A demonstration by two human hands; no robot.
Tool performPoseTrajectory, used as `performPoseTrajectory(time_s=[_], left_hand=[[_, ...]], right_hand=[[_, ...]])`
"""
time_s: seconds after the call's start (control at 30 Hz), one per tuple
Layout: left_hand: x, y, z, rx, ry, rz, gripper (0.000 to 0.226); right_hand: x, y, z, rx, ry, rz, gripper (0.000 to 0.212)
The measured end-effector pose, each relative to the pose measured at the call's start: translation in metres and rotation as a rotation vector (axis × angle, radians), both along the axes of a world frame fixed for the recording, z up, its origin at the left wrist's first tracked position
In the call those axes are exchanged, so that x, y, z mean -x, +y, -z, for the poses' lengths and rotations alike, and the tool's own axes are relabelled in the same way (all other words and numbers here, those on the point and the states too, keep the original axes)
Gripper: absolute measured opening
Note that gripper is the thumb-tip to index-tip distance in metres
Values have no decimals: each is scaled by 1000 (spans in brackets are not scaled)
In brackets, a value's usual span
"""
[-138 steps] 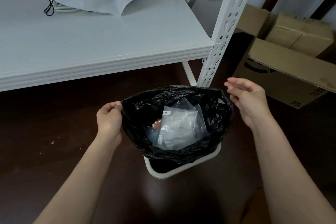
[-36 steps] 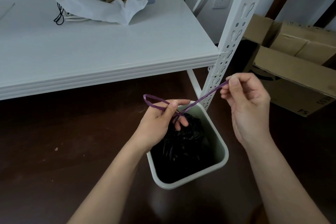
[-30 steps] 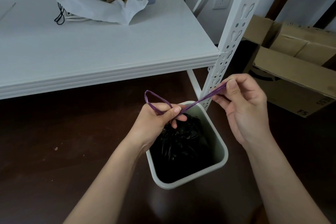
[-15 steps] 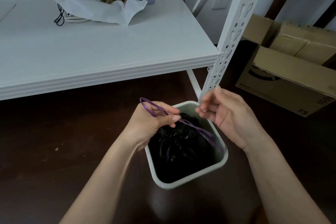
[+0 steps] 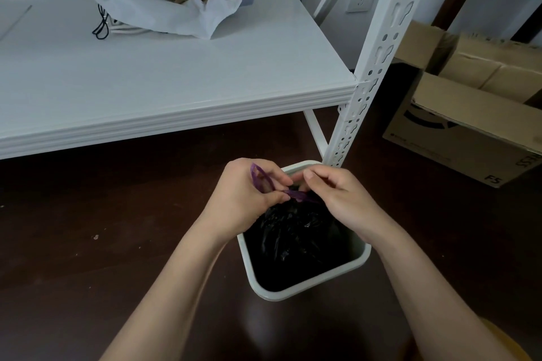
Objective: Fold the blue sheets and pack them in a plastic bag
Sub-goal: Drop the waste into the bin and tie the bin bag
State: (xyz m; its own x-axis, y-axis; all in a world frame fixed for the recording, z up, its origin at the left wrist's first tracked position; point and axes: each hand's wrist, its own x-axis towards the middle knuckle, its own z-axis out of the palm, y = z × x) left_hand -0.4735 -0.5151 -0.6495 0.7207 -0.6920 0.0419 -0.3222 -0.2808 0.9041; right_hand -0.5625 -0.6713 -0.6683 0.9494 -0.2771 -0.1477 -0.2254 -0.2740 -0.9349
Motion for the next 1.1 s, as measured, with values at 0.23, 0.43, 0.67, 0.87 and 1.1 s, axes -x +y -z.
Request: performPoseTrajectory(time_s=[0.23,0.43,0.67,0.87,1.1], left_hand=[[4,0,8,-77,-314,-67,18],[13,-3,8,-141,-576,-81,9],[8,0,9,-64,-520,-14,10],[4,-2,11,-39,-535,-3,4],[2,-2,8,-117,-238,-63,2]], right_hand=[[2,5,-1,-6,-4,-14,25],[3,7,-5,31,-12,-88,37],[2,6,0,-120,-98,-43,28],[2,10,-5,-183,-200,-19,22],[1,-2,5,-183,-146,201,30]])
